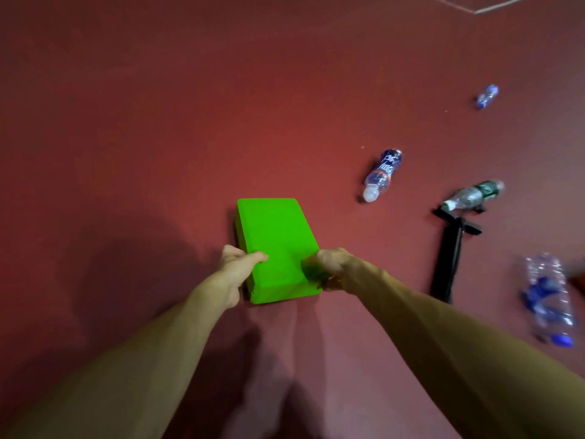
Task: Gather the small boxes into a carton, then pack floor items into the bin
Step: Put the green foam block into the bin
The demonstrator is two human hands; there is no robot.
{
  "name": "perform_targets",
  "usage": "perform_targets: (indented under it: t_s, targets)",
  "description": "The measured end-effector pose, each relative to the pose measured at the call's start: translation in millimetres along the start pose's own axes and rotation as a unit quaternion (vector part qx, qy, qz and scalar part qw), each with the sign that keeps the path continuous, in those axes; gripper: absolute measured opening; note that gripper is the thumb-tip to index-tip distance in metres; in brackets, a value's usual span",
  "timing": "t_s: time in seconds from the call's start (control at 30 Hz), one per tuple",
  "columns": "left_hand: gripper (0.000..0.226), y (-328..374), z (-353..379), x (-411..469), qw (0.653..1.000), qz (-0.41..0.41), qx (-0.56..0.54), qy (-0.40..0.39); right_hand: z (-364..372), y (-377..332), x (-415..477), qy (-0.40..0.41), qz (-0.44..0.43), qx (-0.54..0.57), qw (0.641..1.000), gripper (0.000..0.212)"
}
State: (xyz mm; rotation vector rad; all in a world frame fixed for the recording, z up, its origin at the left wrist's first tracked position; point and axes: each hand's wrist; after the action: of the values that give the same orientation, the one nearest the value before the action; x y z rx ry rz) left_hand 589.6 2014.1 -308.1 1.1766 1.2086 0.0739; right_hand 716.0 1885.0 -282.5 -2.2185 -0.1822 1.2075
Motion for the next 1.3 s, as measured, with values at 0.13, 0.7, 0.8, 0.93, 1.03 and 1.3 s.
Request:
perform_targets:
  t_s: [0.13, 0.7, 0.8, 0.93, 1.03, 1.3]
  targets:
    - [0.055, 46, 30, -41, 0.999, 0.026, -0.014, -0.039, -66, 4, -56, -0.007, -0.012, -0.035, 0.999, 0.019]
    - [0.097, 28, 172, -41, 0.793, 0.271, 0.541, -0.073, -155, 221, 12, 0.321, 0.163, 0.071, 0.93, 0.075]
    - [0.095, 31, 174, -33, 0.755, 0.286, 0.586, -0.069, -156, 222, 37, 0.334, 0.163, 0.079, 0.925, 0.081]
    - [0.093, 28, 174, -38, 0.724, 0.298, 0.62, -0.053, -143, 214, 39, 0.316, 0.165, 0.053, 0.933, 0.053]
    - [0.098, 33, 173, -53, 0.698, 0.279, 0.654, -0.085, -129, 213, 10, 0.252, 0.207, 0.097, 0.94, 0.05]
    - [0.09, 49, 123, -190, 0.815, 0.183, 0.545, -0.069, -120, 185, -172, 0.185, 0.186, 0.236, 0.936, 0.033]
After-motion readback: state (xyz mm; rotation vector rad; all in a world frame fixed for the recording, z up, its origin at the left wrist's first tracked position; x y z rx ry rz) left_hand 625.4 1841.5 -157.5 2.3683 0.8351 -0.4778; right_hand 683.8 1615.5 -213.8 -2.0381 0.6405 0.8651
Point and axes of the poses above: each hand's wrist, its own x-axis towards the middle knuckle, its own z-axis out of the palm, y = z × x, and after that the axes turned 1 degree about -z, right-handed
